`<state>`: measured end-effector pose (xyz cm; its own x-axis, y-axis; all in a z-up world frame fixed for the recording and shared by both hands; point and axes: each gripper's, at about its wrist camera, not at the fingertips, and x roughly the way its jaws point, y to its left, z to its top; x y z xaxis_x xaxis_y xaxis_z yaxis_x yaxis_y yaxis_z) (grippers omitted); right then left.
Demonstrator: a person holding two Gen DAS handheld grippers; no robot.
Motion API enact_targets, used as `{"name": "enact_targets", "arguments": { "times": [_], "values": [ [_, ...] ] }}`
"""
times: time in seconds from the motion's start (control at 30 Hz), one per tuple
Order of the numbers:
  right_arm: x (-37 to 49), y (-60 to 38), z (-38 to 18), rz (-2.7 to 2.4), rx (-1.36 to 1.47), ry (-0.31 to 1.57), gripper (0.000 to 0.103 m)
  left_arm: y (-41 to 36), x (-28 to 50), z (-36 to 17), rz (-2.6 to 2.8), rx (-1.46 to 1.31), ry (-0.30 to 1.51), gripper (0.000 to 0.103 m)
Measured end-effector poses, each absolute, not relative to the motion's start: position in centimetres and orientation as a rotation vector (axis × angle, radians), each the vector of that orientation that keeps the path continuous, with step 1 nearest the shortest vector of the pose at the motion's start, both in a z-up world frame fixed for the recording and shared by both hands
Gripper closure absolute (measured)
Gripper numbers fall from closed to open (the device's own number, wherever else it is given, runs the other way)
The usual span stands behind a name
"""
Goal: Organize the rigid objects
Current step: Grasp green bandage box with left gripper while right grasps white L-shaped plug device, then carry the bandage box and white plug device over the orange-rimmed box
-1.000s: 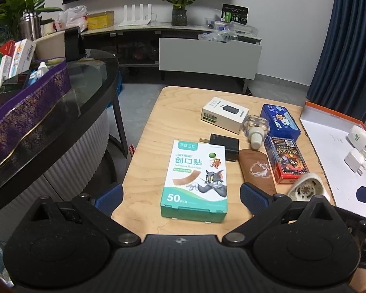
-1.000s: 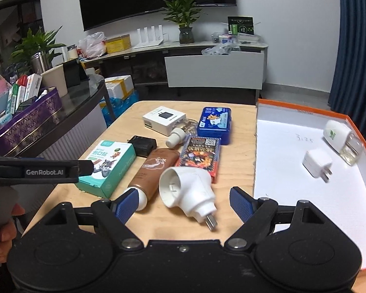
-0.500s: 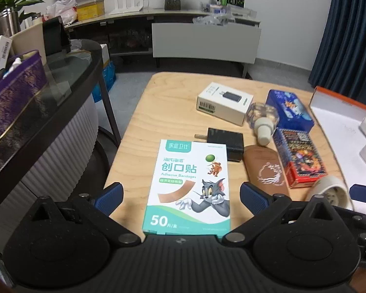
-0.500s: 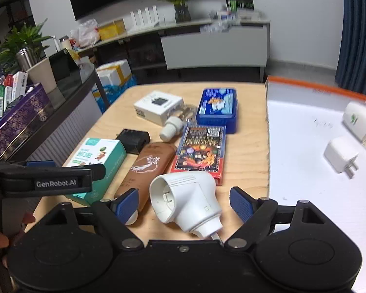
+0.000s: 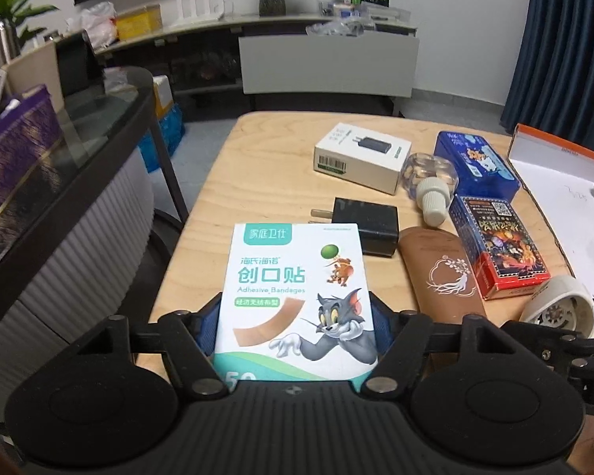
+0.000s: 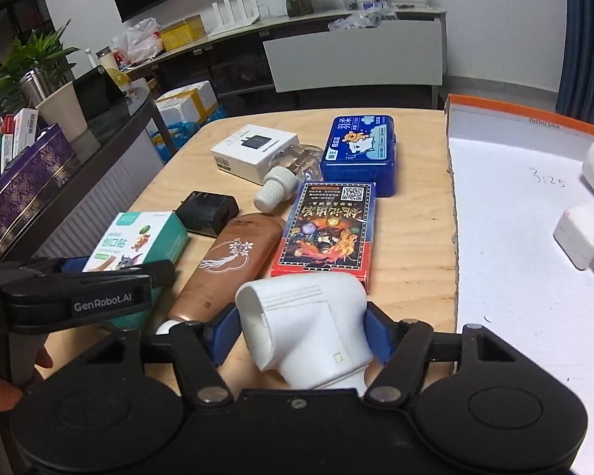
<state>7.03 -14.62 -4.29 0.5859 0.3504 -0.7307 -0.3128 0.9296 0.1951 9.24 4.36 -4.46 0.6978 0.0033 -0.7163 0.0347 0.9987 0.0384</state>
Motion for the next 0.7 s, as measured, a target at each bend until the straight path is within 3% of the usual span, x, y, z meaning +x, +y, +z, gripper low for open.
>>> {"name": "enact_targets", "arguments": {
  "times": [0.7],
  "values": [
    [-0.5,-21.9,3.4,0.245,0.060,0.644,0.025,-1.9,1.3,2.6,-0.138,-0.018,0.687,0.032]
  ]
}}
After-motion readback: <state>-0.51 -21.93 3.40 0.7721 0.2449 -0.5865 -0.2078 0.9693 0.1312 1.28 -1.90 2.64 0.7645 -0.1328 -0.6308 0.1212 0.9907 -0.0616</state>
